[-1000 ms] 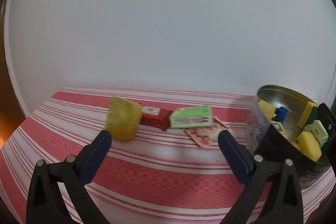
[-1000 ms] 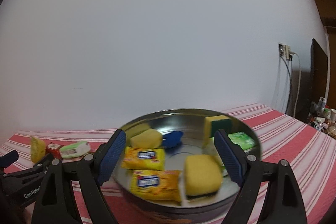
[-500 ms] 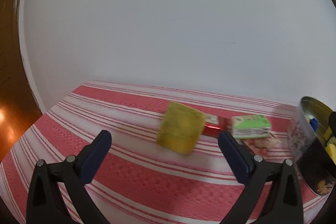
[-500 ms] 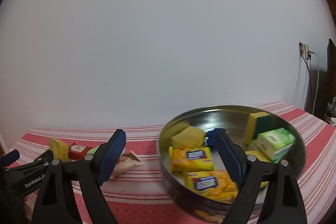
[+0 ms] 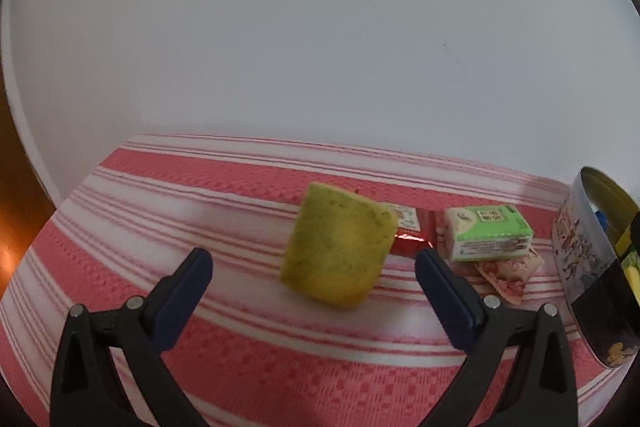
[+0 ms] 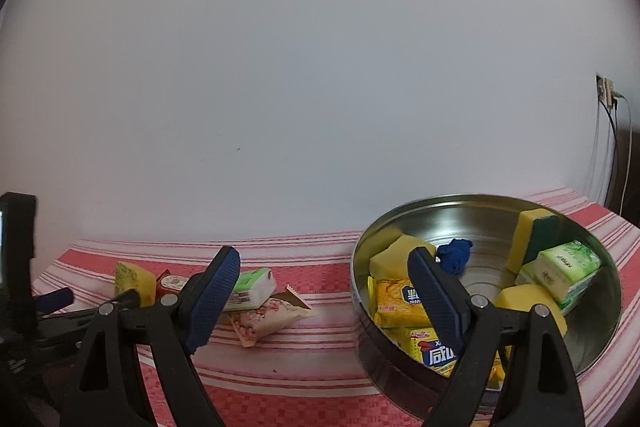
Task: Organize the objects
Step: 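Grasp a yellow sponge with the left tool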
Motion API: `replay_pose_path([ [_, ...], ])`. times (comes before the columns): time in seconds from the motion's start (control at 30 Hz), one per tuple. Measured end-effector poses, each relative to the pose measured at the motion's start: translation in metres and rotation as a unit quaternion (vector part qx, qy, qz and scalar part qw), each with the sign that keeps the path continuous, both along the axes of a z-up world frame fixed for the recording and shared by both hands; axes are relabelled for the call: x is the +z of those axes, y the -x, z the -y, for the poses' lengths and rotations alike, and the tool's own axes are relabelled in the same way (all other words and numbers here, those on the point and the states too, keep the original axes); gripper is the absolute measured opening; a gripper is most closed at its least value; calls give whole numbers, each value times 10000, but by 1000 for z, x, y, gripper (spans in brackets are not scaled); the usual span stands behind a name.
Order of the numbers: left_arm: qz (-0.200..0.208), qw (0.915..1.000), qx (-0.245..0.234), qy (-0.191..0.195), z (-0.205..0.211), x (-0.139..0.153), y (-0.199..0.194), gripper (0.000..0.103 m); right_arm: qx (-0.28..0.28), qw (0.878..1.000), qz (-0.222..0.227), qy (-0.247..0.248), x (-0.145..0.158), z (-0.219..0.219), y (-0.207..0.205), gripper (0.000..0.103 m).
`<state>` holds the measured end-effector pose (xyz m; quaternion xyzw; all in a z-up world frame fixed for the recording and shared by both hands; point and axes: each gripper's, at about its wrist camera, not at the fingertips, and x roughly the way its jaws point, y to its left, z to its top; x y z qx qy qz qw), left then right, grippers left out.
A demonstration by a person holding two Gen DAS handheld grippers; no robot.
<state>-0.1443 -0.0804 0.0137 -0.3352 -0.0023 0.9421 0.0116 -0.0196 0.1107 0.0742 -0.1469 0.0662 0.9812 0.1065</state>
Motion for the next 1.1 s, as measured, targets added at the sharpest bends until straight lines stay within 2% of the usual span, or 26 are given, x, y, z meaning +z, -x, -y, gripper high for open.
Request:
replay_pose_path([
  [0.2,304,9994,-129,76,-5,-7,28,101,88,9997,103,184,-1,-4,5,88],
  [0.33,786,9964,-177,-271,6,-20,44,91,106,9996,176,208,-2,-3,8,88],
  [0.4,1054,9933,-131,-463,11,-27,51,81,124,9995,212,180,-2,-2,10,88],
  [0.43,1113,9923,-111,-541,13,-29,53,81,129,9996,212,163,-2,-1,10,88],
  [0.53,1063,9928,-91,-551,14,-30,52,76,139,9997,178,94,-2,2,8,88],
  [0.6,1031,9929,-60,-590,15,-29,53,60,137,9998,134,59,-1,2,7,88],
  [0.73,927,9925,4,-792,25,-30,49,56,134,9999,96,-2,0,4,5,88],
  [0.8,699,9953,176,-644,29,-24,41,55,149,9998,101,-35,0,5,5,88],
  [0.9,153,9986,467,-171,30,-7,23,55,203,9996,149,-122,0,9,7,88],
  [0.97,-113,9980,607,-98,35,4,15,55,288,9991,246,-208,-1,13,11,88],
  [1.1,-300,9969,724,59,38,12,10,55,395,9983,397,-130,-2,21,22,88],
])
